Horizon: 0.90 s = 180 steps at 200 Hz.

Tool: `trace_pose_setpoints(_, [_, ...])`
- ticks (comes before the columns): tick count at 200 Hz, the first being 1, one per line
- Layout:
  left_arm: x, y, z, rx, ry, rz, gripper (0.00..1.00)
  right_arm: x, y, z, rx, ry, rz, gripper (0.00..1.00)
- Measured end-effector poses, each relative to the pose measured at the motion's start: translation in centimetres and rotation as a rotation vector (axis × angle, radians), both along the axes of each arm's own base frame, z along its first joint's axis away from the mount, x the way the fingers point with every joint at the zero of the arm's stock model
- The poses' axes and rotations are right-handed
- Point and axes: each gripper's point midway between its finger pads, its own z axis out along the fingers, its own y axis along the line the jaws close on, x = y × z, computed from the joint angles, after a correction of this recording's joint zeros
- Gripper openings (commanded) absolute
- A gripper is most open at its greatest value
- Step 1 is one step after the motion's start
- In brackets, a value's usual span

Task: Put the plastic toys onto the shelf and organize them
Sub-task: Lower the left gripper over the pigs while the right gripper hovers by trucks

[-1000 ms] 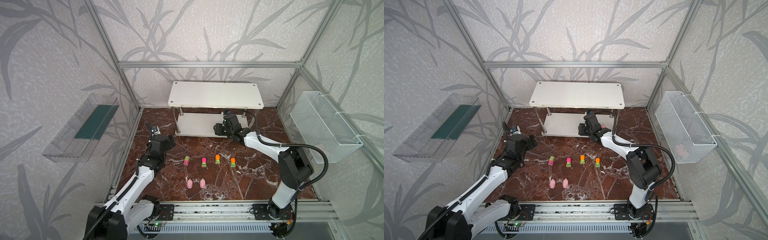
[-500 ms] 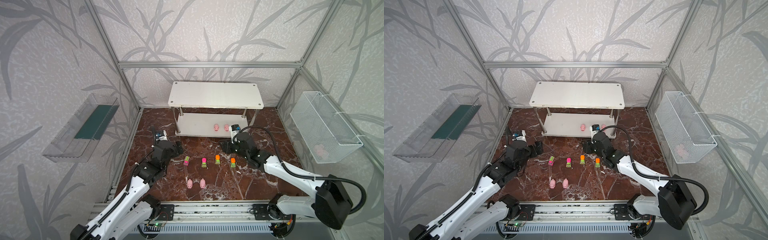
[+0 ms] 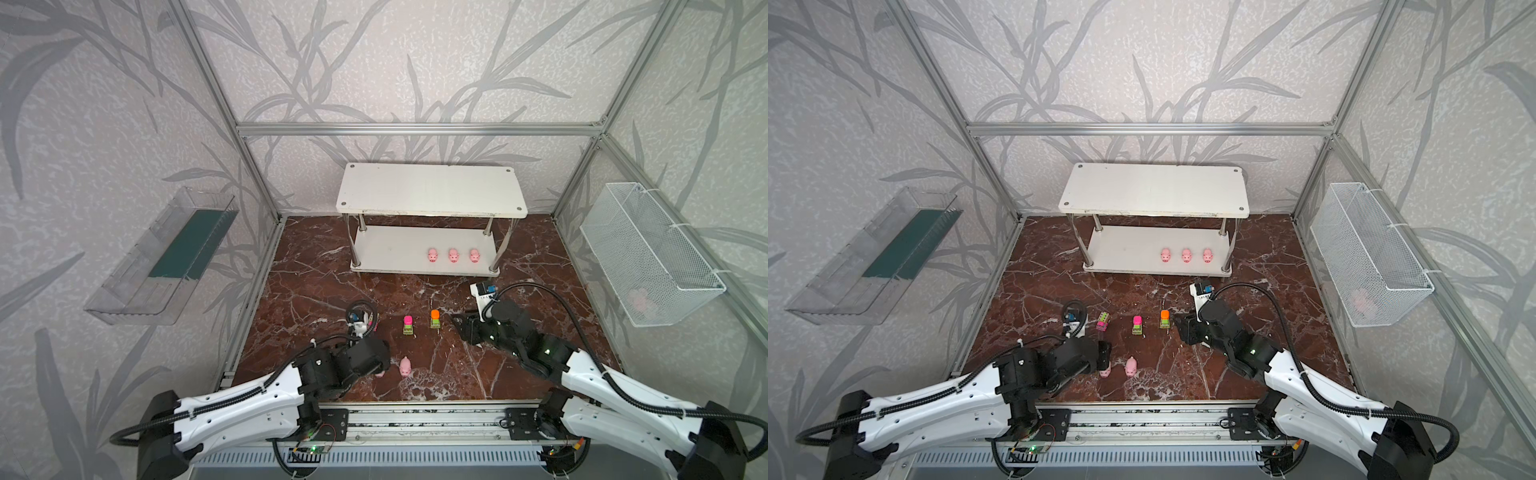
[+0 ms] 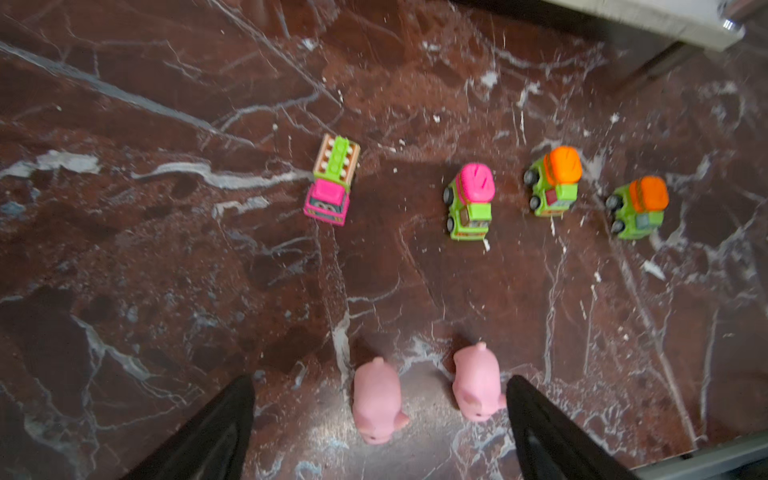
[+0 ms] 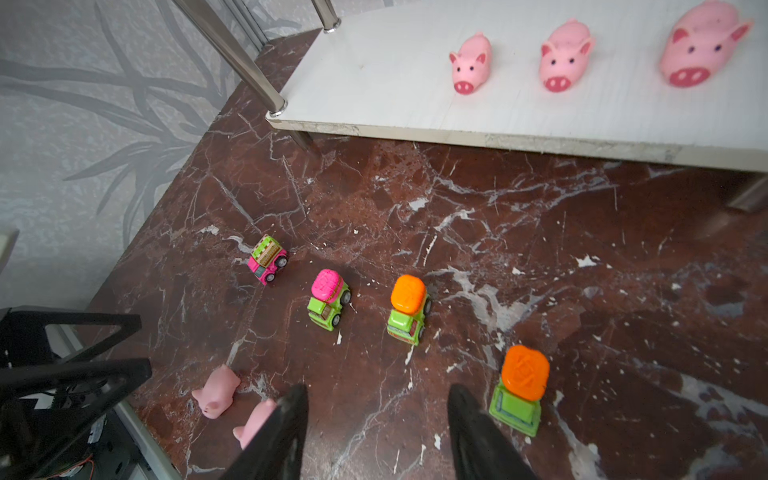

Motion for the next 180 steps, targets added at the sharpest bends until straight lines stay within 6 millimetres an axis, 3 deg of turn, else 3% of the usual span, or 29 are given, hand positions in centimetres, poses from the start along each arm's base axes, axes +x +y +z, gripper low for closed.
trace_pose_setpoints(41, [-1.4,-1.0,-1.6,0.031,0.004,-0.014,0.90,-0.7,-1.0,-0.7,0.016,0.006,-0.025,0.55])
trace_pose_setpoints(112, [-2.5,0.0,-5.5,0.118,-0.006,-0.001,0.84,-1.7,-2.0,-3.7,0.002,0.060,-0.049,0.55])
trace_pose_setpoints(180, [-2.7,-0.4,-6.7,0.075,-0.012,-0.015,0.77,-1.8,-2.3,-4.1,0.010,0.070,-0.066,0.55])
